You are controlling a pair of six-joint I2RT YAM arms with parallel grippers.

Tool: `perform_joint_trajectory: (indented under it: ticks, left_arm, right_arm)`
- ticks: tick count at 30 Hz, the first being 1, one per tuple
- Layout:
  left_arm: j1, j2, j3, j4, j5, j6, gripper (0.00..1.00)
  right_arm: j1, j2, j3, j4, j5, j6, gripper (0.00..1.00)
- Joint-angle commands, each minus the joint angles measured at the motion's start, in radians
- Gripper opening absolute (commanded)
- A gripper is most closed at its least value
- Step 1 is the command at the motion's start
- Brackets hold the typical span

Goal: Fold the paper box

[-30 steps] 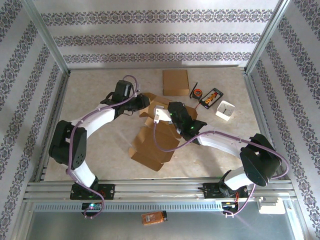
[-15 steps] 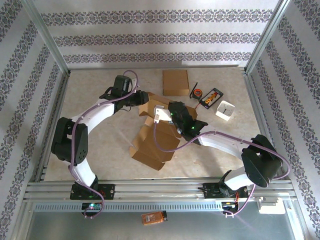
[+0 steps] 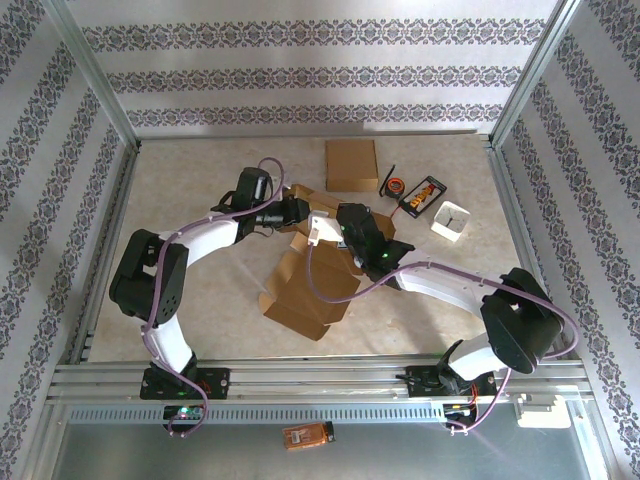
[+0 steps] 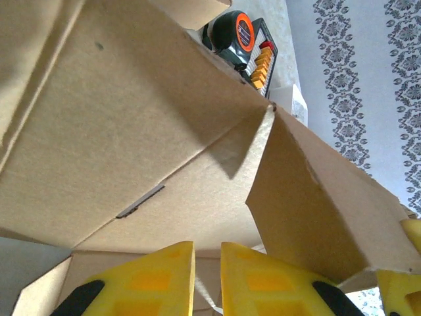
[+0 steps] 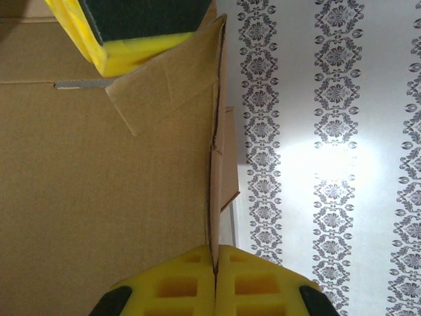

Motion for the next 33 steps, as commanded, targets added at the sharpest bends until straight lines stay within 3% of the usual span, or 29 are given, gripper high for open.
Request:
perform_joint_trajectory:
  ticks: [1, 4, 7, 10, 12, 16, 22, 27, 33]
  left_arm:
    - [-0.032, -0.032, 0.012, 0.039, 0.020, 0.011, 0.18]
    - [-0.032, -0.071, 0.027, -0.061, -0.059, 0.105, 0.24]
    - [-0.031, -0.140, 0.020, -0.172, -0.227, 0.230, 0.32]
    - [-0.031, -0.193, -0.002, -0.278, -0.370, 0.354, 0.33]
    - [-0.031, -0.213, -0.020, -0.335, -0.401, 0.425, 0.33]
    - [-0.032, -0.218, -0.051, -0.419, -0.387, 0.505, 0.33]
    - [-0.032, -0.155, -0.088, -0.370, -0.377, 0.501, 0.34]
    - [-0.031, -0.071, -0.059, -0.341, -0.452, 0.499, 0.34]
    - [-0.031, 0.028, -0.032, -0.221, -0.201, 0.467, 0.37]
  right_arm:
    - [-0.001, 0.015, 0.021, 0.043, -0.010, 0.017, 0.05]
    - [-0.006, 0.000, 0.013, 0.042, -0.010, 0.014, 0.05]
    - [-0.010, -0.015, 0.000, 0.040, -0.009, 0.017, 0.05]
    - [-0.013, -0.025, -0.008, 0.038, -0.008, 0.018, 0.05]
    - [-0.014, -0.028, -0.012, 0.038, -0.007, 0.018, 0.05]
    - [-0.018, -0.028, -0.011, 0.038, -0.009, 0.018, 0.06]
    - [-0.015, -0.020, -0.004, 0.037, -0.013, 0.007, 0.06]
    - [-0.008, -0.023, -0.003, 0.031, -0.010, 0.004, 0.06]
    - [-0.005, -0.025, -0.002, 0.022, -0.010, 0.007, 0.06]
